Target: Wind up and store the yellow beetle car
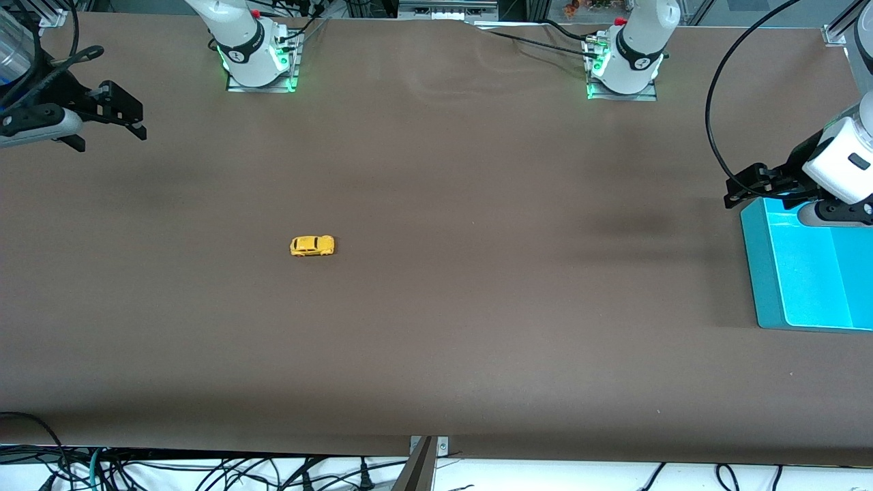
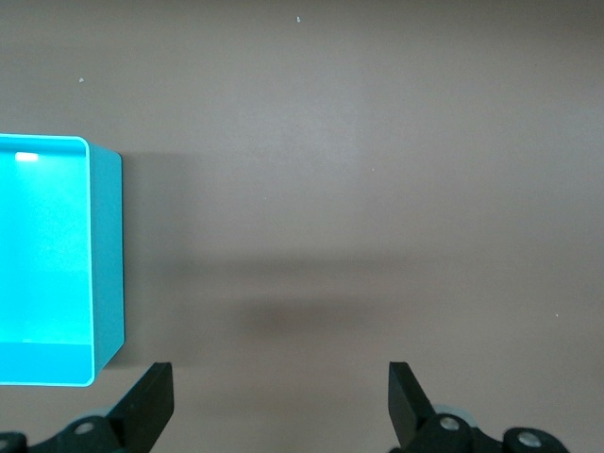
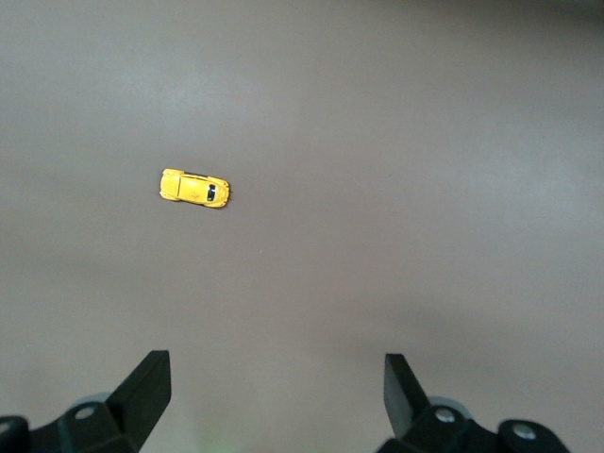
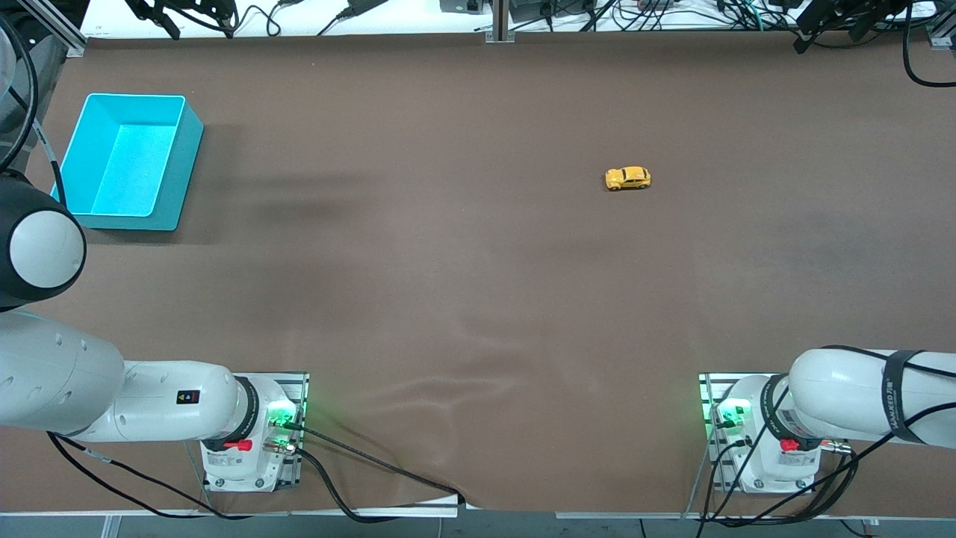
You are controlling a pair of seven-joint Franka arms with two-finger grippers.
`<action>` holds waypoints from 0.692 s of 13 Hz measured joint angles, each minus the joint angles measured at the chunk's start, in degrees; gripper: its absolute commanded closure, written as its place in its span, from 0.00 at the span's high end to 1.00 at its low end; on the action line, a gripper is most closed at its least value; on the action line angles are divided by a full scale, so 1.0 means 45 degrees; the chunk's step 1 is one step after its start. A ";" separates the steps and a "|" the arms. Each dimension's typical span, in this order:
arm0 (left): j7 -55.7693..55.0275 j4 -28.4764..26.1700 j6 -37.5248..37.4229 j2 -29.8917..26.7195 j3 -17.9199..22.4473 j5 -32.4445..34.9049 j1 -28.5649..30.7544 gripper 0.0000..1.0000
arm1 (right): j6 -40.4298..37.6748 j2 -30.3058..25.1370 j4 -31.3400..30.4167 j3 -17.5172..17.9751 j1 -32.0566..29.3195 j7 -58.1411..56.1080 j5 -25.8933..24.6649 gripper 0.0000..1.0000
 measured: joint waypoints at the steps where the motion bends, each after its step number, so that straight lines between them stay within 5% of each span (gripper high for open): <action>1: 0.0000 0.0000 0.0000 0.0001 0.0000 0.0000 0.0000 1.00 | 0.0010 -0.0024 -0.0076 0.0000 0.0000 0.0001 0.0000 1.00; 9: 0.0000 0.0000 0.0000 0.0002 0.0000 0.0000 0.0000 1.00 | 0.0142 -0.0183 -0.0217 0.0000 0.0000 0.0004 0.0000 1.00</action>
